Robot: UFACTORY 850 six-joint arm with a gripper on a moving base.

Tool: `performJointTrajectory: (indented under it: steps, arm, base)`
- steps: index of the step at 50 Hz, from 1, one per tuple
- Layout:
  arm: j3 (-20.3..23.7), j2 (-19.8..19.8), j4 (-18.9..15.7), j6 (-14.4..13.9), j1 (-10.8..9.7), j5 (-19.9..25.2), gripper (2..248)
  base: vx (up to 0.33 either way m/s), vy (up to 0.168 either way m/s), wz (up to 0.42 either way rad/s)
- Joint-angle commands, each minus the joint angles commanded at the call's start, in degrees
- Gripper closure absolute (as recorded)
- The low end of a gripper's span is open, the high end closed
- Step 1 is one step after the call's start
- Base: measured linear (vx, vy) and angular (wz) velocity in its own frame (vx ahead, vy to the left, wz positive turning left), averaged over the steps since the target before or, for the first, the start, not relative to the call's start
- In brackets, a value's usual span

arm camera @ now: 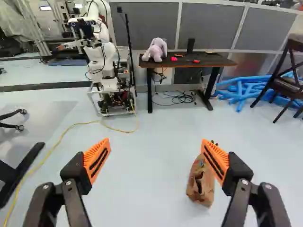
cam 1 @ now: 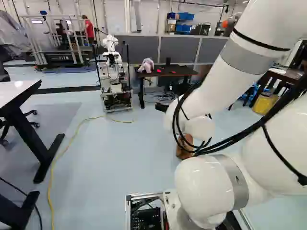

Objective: Pick up the bag on the ground and place it on the table

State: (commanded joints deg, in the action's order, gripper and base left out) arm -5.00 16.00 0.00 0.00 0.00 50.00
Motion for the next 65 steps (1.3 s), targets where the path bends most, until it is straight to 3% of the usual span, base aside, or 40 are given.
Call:
performJointTrajectory:
  steps: [25,54,65]
  arm:
    - [0.0,0.0,0.0,0.0,0.0,0.0,3]
    - [0.0,0.0,0.0,0.0,0.0,0.0,3]
    - [0.0,0.0,0.0,0.0,0.0,0.0,3]
  base:
    - [0.0,-0.004,-0.019]
    - [0.041,-0.124,-0.586]
    - [0.185,-0.013,-0.082]
